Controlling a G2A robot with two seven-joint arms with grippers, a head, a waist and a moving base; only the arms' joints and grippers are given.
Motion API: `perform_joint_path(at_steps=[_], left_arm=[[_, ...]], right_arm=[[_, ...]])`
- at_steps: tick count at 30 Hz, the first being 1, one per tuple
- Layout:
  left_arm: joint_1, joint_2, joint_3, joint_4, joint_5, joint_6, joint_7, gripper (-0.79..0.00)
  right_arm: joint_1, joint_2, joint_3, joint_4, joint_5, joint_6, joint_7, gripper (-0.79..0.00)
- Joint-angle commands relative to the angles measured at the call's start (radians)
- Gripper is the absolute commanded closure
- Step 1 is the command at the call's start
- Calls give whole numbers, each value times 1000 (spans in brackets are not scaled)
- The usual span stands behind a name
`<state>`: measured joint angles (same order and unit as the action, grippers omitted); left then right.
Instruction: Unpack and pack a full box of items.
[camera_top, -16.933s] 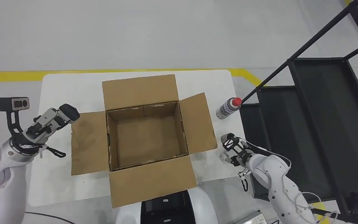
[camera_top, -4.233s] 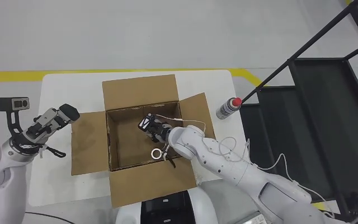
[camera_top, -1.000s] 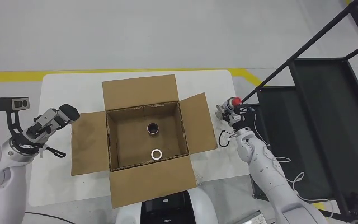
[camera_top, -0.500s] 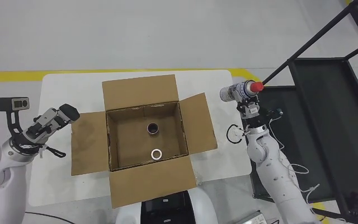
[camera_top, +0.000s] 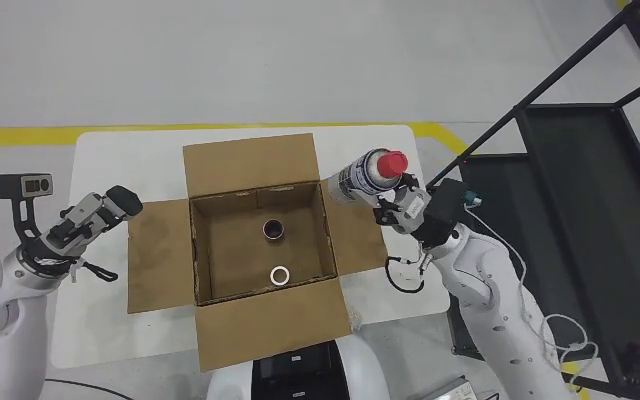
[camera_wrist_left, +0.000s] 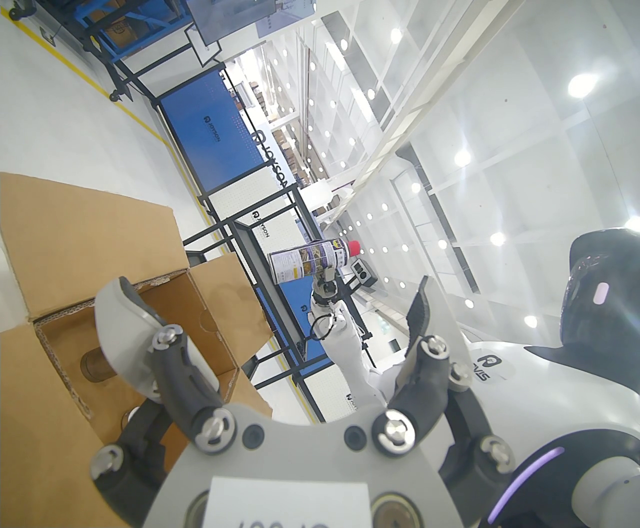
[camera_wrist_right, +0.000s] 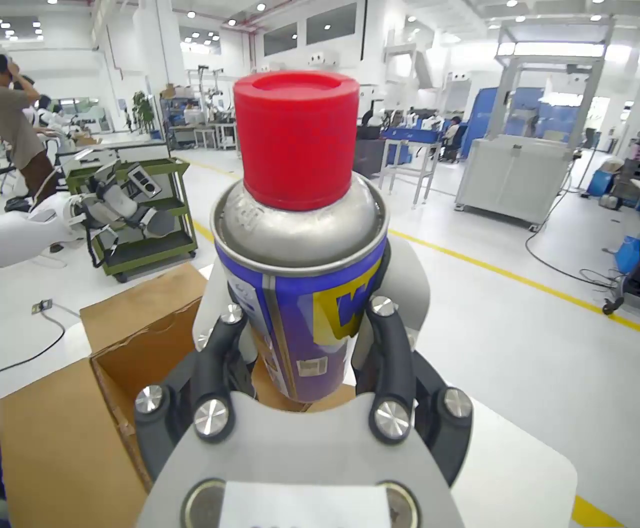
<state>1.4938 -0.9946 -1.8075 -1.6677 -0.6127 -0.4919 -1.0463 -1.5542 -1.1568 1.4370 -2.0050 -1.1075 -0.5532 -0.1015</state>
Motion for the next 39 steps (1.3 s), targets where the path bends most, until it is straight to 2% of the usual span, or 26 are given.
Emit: perform_joint_path(at_steps=[1,4,20,23,26,30,35,39], left_arm=[[0,0,0,0,0,0,0,-785],[0,0,0,0,0,0,0,-785],[0,0,0,0,0,0,0,-785],[0,0,0,0,0,0,0,-785],[0,0,0,0,0,0,0,-785],[0,0,0,0,0,0,0,-785],[0,0,0,0,0,0,0,-785],[0,0,0,0,0,0,0,-785]], right_arm=[[23,-4,-61,-8,3,35,99,0],[55,-11,-126,11,66,49,186,0],[55,-11,-126,11,66,49,186,0],[76,-13,-156,-12,40,75,247,0],[150,-20,-232,-33,3,107,375,0],[294,-43,-397,12,-10,128,572,0],[404,-82,-588,116,-65,191,649,0],[466,-108,-681,201,-89,207,702,0]])
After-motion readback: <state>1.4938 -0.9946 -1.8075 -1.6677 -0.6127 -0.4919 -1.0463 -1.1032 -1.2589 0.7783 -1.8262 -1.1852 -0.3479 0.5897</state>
